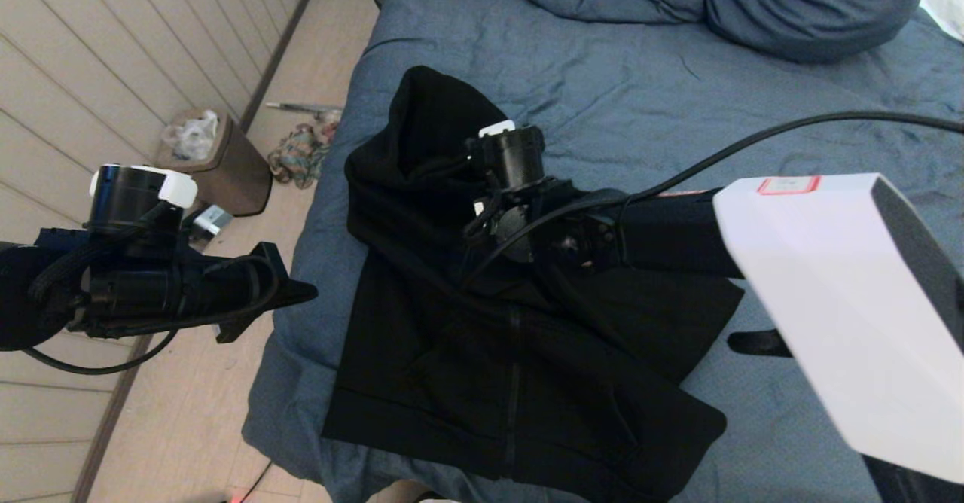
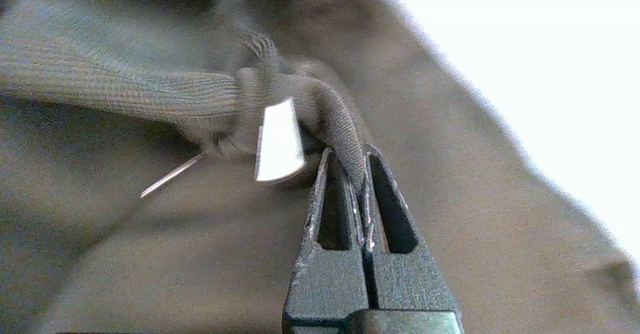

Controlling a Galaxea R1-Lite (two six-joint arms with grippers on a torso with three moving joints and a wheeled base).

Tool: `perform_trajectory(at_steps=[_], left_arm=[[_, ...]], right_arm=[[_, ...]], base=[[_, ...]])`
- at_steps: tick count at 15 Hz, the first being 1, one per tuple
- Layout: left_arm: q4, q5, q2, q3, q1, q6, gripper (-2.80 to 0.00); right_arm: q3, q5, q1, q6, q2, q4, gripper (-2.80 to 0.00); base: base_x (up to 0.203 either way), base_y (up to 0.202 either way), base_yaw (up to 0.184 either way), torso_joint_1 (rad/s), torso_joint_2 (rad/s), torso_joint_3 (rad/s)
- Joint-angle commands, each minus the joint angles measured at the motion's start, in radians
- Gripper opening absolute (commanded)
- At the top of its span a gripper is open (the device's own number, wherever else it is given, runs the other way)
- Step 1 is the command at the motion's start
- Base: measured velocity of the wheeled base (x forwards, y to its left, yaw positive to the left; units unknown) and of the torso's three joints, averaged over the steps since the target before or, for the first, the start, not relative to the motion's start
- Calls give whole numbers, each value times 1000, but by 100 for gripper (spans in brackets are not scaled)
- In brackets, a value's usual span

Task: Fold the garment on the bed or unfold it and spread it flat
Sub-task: Unfold the black sweatshirt

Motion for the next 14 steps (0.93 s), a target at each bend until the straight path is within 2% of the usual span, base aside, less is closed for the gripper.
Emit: perform_trajectory(at_steps=[1,3,5,8,10,12,14], left_arm=[[-1,-2,12,1,-2,-4,-280],[-1,-2,14,1,-2,-4,-280],[-1,-2,14,2,-4,-4,-280],[-1,1,17,1,-4,-4,-280],[-2,9,17,-7,-4,-11,-280],[-8,10,12,-6,-4,-12,-280],[-30,12,14,4,-4,-14,-280]], right_arm=[[6,-4,-34,-2,-75,1,-280],[34,-3,-89,-5,-141,3,-280],[121,1,-171,-2,-243,0,-280],[283,42,-400,1,-384,-13,-280],[362,115,-576,1,-440,-52,-280],[375,204,-737,-6,-452,-94,-280],[357,248,-855,-18,-450,-114,-280]], base=[[0,0,0,0,0,0],[0,0,0,0,0,0],[0,0,0,0,0,0],[0,0,0,0,0,0],[0,0,0,0,0,0],[0,0,0,0,0,0],[0,0,0,0,0,0]])
